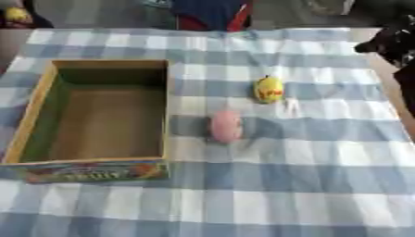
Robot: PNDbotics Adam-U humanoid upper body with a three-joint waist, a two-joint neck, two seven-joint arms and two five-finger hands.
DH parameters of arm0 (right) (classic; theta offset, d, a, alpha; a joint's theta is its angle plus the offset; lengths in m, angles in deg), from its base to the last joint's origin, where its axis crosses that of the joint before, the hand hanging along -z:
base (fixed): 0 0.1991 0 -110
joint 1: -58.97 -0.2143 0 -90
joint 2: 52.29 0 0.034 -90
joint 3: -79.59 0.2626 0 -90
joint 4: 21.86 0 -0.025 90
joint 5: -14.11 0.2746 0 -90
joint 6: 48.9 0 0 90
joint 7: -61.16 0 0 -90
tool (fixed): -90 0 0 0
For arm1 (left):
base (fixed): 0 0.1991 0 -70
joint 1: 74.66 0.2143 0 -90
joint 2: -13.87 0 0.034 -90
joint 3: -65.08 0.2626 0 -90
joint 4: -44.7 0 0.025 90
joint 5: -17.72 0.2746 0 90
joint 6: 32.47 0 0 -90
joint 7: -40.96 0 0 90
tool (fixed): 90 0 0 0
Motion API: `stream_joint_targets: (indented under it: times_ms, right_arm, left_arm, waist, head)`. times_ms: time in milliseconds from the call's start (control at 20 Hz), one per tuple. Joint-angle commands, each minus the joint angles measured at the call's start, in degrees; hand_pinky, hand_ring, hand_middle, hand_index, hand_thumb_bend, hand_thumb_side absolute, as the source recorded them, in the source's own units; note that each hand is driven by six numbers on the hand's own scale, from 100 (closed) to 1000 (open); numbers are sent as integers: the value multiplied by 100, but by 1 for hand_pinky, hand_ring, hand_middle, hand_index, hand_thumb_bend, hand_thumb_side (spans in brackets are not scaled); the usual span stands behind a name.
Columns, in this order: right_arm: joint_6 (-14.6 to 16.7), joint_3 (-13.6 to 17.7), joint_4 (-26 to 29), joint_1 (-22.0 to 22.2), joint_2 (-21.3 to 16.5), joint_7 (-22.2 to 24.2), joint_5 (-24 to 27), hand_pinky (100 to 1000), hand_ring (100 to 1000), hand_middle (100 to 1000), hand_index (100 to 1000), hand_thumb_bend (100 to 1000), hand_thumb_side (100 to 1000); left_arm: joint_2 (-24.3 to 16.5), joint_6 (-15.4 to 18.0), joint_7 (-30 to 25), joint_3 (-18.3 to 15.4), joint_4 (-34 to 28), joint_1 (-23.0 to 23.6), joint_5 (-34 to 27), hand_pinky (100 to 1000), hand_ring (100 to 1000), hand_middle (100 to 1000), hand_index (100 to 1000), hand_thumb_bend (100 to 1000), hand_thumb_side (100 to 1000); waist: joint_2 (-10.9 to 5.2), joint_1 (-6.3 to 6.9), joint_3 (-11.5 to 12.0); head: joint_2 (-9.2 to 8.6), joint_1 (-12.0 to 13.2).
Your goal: Pick up objects on the table and place them in the box.
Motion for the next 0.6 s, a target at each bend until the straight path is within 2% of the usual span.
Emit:
stream_joint_targets:
  times_ms: [50, 400, 600]
  right_arm:
    - [12, 59, 44, -84, -78, -25, 23, 660, 564, 538, 798, 100, 1000]
    - [6, 52, 34, -108, -106, -35, 8, 663, 570, 544, 807, 100, 1000]
    - [23, 11, -18, -309, -248, -63, -94, 671, 589, 560, 821, 100, 1000]
  left_arm:
    - [-166, 12, -23, -44, -112, -42, -8, 351, 566, 522, 796, 436, 563]
    - [-162, 15, -24, -47, -112, -32, -6, 352, 567, 523, 796, 436, 563]
    - [-165, 14, -30, -36, -112, -18, -12, 352, 567, 523, 796, 437, 563]
  waist:
    - [-102, 6, 1]
    - [-96, 6, 13]
    - [-101, 13, 12]
  head:
    - [-74, 2]
    - [-76, -17]
    - [-12, -46]
